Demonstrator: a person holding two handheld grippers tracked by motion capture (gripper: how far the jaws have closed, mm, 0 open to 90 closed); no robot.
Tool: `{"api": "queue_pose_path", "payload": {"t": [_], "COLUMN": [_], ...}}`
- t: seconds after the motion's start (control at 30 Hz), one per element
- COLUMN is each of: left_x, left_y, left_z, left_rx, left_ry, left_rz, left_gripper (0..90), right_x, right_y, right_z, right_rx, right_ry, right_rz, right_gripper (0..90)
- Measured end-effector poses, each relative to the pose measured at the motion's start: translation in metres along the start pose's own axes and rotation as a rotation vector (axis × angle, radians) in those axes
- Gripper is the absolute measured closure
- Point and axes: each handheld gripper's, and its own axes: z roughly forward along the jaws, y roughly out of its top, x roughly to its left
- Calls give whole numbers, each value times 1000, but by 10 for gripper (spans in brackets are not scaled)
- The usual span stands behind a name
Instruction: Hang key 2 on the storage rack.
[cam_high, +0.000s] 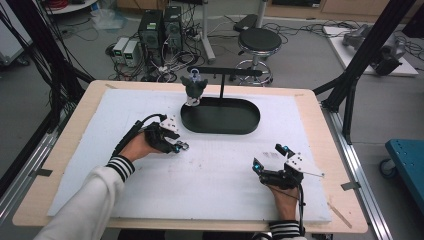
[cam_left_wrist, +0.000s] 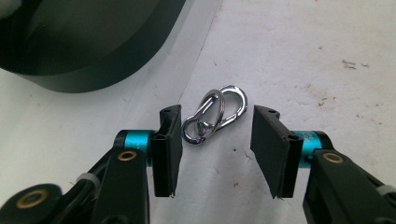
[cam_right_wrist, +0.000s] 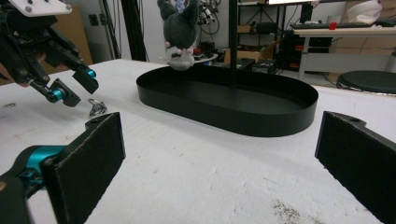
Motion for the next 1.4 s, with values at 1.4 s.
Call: {"api": "queue_pose_path", "payload": {"t": [1.4], "left_x": [-1], "left_y": [2], "left_z": [11], "left_rx": [43], "left_ry": [31], "left_rz": [2], "left_gripper": [858], "right_x": [0], "right_y": [0], "right_z": [0], "right_rx": [-3], "right_ry": [-1], "right_rz": [3], "right_gripper": [8]}}
